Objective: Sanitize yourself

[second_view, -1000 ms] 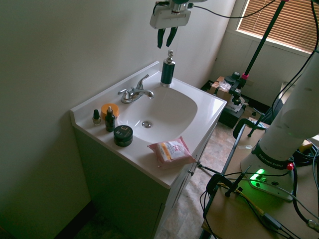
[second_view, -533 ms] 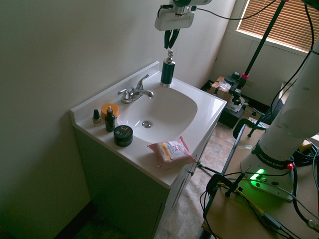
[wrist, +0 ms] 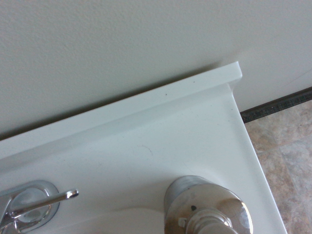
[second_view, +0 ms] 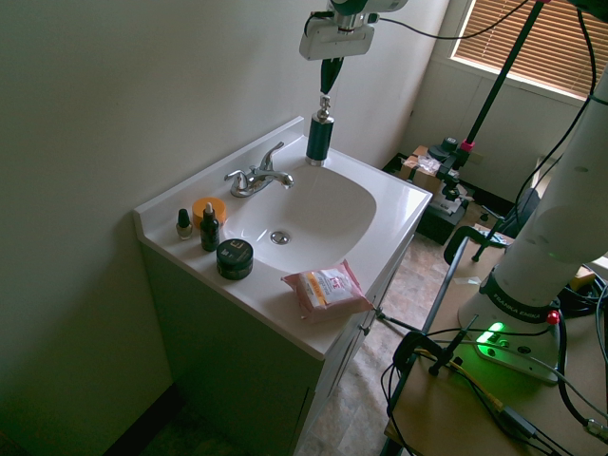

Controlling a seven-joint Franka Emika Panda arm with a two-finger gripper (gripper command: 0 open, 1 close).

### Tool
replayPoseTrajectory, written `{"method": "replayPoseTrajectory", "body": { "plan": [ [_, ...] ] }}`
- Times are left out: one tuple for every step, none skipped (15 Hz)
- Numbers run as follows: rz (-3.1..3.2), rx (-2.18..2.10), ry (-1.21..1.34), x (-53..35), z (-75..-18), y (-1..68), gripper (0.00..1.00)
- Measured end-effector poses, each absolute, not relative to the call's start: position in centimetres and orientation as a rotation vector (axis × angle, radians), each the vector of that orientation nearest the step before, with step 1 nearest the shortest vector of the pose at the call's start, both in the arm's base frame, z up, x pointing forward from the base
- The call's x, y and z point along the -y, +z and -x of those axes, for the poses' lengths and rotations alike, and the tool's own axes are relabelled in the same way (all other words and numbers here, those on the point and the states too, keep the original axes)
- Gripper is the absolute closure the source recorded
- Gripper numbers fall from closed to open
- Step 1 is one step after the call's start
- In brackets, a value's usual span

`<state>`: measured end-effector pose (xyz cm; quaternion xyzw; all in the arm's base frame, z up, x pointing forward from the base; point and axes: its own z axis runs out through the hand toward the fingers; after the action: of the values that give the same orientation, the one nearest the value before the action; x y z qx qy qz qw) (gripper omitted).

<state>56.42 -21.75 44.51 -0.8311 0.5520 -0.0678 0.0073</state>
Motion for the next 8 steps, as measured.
{"method": "replayPoseTrajectory", "body": {
  "plan": [
    [2.601, -1.726, -0.208, 21.8, -56.4, 44.3, 1.0],
    [2.601, -1.726, -0.211, 21.8, -56.5, 44.2, 1.0],
    [2.602, -1.725, -0.209, 21.8, -56.5, 44.1, 1.0],
    [2.603, -1.725, -0.205, 21.7, -56.4, 43.7, 1.0],
    [2.603, -1.725, -0.206, 21.7, -56.3, 43.4, 1.0],
    [2.603, -1.725, -0.207, 21.7, -56.3, 43.1, 1.0],
    [2.605, -1.725, -0.204, 21.7, -56.3, 42.8, 1.0],
    [2.605, -1.725, -0.207, 21.7, -56.4, 42.6, 1.0]
  ]
}}
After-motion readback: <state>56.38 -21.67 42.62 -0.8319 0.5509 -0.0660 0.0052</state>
